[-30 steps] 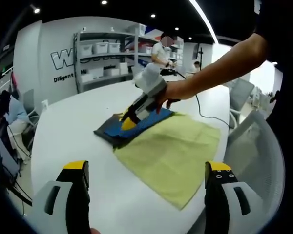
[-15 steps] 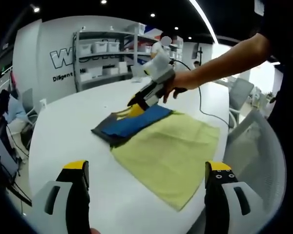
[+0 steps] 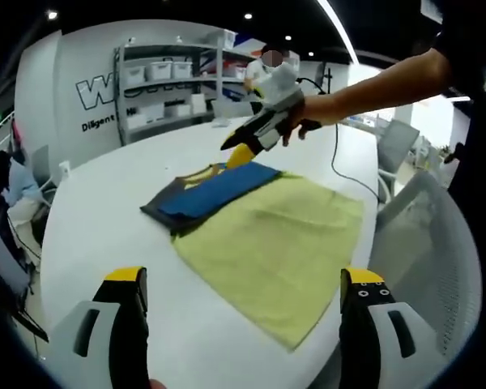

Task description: Fold the garment on the visible template until the final outline fits inside the template.

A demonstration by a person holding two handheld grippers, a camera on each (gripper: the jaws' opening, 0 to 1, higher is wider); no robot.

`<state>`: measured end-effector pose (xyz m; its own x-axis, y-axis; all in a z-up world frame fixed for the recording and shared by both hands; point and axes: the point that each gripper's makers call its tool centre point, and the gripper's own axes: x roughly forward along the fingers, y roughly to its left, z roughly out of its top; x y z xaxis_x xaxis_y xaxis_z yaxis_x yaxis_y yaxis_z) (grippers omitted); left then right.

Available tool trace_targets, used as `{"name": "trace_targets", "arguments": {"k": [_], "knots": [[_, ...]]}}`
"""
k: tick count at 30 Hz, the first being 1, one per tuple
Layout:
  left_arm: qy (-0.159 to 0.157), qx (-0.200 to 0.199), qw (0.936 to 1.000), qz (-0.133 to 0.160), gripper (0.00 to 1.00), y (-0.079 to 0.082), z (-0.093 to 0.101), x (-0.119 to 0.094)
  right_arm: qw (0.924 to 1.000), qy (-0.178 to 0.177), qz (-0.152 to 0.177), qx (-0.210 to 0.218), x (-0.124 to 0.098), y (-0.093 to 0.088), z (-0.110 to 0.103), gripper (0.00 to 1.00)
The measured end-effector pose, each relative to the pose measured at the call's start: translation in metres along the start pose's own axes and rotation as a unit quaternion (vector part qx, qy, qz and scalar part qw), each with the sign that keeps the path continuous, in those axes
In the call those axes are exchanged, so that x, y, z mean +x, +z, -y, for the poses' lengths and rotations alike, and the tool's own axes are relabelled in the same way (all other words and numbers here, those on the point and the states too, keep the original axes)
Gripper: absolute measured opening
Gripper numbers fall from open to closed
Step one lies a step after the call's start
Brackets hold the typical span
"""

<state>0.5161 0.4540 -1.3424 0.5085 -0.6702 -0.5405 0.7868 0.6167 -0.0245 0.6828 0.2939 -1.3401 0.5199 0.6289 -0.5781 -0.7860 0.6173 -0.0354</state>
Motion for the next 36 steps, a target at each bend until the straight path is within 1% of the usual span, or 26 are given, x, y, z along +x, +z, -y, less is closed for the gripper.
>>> {"name": "trace_targets", "arguments": {"k": [4,9,15,18,23,27,32,36], "knots": [[0.000,0.002,1.0000,-0.004,0.95,-0.001,0.002,0.003,1.0000,-0.002,0.002,0.000,-0.009,-0.006,0.003,0.51],[-0.002,0.006,0.9999,-0.009,0.95,-0.001,0.006,0.006,1.0000,0.002,0.001,-0.005,-0.018,-0.013,0.000,0.54],[-0.003,0.008,0.9999,-0.013,0.95,-0.002,0.010,0.009,0.9999,0.008,0.007,-0.006,-0.030,-0.014,-0.005,0.58],[-0.004,0.010,0.9998,-0.018,0.95,-0.005,0.011,0.010,0.9998,0.011,0.010,-0.012,-0.036,-0.016,-0.008,0.61],[-0.008,0.017,0.9994,-0.030,0.95,-0.014,0.015,0.013,0.9997,0.014,0.010,-0.019,-0.047,-0.023,-0.013,0.62],[-0.012,0.024,0.9988,-0.041,0.95,-0.022,0.017,0.015,0.9997,0.014,0.010,-0.017,-0.057,-0.030,-0.016,0.64],[-0.016,0.028,0.9984,-0.048,0.94,-0.027,0.022,0.016,0.9996,0.019,0.009,-0.021,-0.070,-0.041,-0.023,0.65],[-0.021,0.032,0.9978,-0.054,0.94,-0.032,0.024,0.019,0.9997,0.019,0.010,-0.013,-0.077,-0.051,-0.025,0.66]]}}
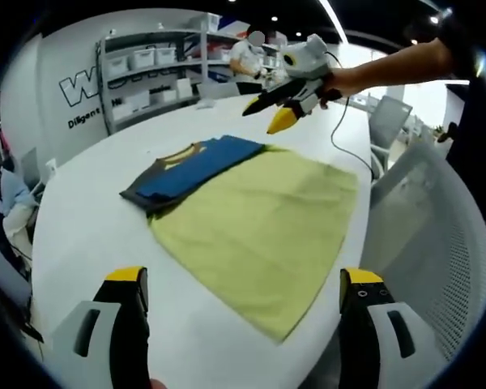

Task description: Fold the garment on the visible template until the final outline fits inside the template.

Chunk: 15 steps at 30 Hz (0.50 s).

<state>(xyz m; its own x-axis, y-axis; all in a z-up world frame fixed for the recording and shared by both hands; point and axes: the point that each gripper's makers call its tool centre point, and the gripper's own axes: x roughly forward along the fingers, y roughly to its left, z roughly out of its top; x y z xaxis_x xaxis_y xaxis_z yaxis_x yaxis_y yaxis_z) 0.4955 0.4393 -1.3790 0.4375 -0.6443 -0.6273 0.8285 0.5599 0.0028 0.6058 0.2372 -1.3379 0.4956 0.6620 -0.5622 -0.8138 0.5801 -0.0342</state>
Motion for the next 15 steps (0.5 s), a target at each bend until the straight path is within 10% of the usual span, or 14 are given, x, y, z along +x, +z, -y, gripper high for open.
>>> {"name": "trace_targets", "arguments": {"k": [15], "knots": [[-0.019,0.003,0.9995,-0.027,0.93,-0.020,0.011,0.012,1.0000,0.004,0.002,0.002,-0.031,-0.028,-0.018,0.68]]}}
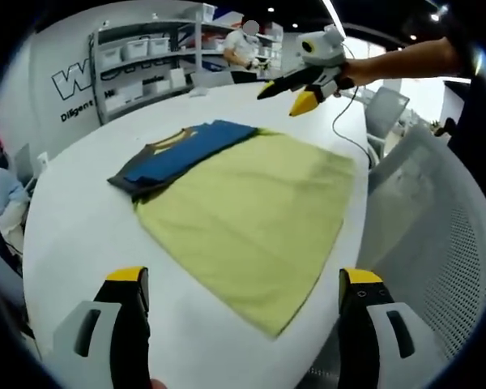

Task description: Fold the garment on the visible template until the final outline fits inside the template.

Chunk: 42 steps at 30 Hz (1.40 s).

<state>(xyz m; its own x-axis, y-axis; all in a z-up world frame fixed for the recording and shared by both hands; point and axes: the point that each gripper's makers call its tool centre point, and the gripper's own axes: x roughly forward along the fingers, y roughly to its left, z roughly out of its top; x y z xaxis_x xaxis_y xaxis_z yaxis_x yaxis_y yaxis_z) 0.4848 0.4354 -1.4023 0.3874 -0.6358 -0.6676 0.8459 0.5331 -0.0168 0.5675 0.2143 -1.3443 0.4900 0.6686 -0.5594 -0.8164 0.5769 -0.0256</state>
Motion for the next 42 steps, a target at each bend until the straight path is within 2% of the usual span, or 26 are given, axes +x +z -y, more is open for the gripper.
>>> {"name": "trace_targets", "arguments": {"k": [6,12,16,23,32,36,39,42], "knots": [[-0.007,0.003,0.9999,-0.010,0.93,-0.008,0.005,0.003,0.9999,0.010,-0.007,-0.010,-0.004,-0.009,-0.011,0.68],[-0.019,0.030,0.9990,-0.027,0.91,-0.016,0.013,0.007,0.9989,0.026,-0.016,-0.035,-0.014,-0.024,-0.030,0.68],[-0.020,0.029,0.9990,-0.029,0.89,-0.017,0.015,0.008,0.9986,0.029,-0.024,-0.037,-0.018,-0.037,-0.038,0.68],[-0.025,0.046,0.9978,-0.040,0.86,-0.022,0.019,0.010,0.9986,0.036,-0.024,-0.031,-0.023,-0.047,-0.049,0.68],[-0.021,0.069,0.9961,-0.050,0.76,-0.023,0.020,0.012,0.9972,0.048,-0.041,-0.041,-0.031,-0.071,-0.063,0.66],[-0.016,0.089,0.9942,-0.058,0.67,-0.026,0.020,0.013,0.9964,0.055,-0.050,-0.041,-0.036,-0.086,-0.069,0.65],[-0.016,0.088,0.9941,-0.061,0.65,-0.026,0.020,0.015,0.9949,0.062,-0.063,-0.048,-0.039,-0.095,-0.073,0.63],[-0.019,0.102,0.9918,-0.073,0.62,-0.030,0.021,0.016,0.9935,0.069,-0.070,-0.058,-0.041,-0.101,-0.075,0.62]]}}
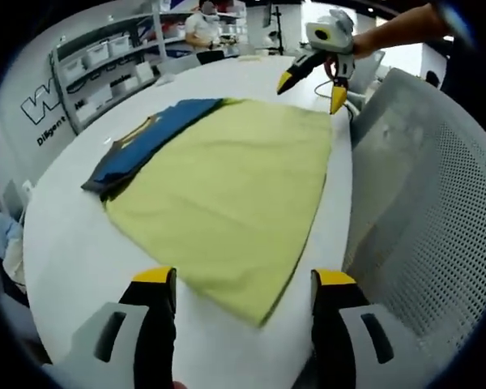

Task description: Fold the garment on the visible template until the final outline fits inside the template.

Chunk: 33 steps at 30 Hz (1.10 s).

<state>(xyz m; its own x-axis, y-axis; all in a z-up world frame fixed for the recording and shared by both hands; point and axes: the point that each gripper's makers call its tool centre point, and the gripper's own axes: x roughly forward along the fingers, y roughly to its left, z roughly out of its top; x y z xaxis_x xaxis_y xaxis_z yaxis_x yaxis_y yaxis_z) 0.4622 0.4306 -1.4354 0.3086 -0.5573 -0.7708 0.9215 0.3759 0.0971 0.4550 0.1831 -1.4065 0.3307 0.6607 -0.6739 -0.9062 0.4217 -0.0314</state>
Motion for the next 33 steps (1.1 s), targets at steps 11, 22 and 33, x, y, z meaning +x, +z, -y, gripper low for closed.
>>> {"name": "trace_targets", "arguments": {"k": [11,22,33], "knots": [[-0.008,0.010,0.9999,-0.008,0.47,-0.001,0.001,0.004,0.9982,0.029,-0.045,-0.029,-0.006,-0.032,-0.020,0.41],[-0.039,0.005,0.9991,-0.017,0.31,-0.005,0.010,0.003,0.9962,0.028,-0.078,-0.025,-0.011,-0.059,-0.023,0.30],[-0.039,-0.020,0.9987,-0.025,0.28,-0.009,0.011,0.001,0.9964,0.014,-0.073,-0.040,-0.008,-0.060,-0.018,0.09]]}}
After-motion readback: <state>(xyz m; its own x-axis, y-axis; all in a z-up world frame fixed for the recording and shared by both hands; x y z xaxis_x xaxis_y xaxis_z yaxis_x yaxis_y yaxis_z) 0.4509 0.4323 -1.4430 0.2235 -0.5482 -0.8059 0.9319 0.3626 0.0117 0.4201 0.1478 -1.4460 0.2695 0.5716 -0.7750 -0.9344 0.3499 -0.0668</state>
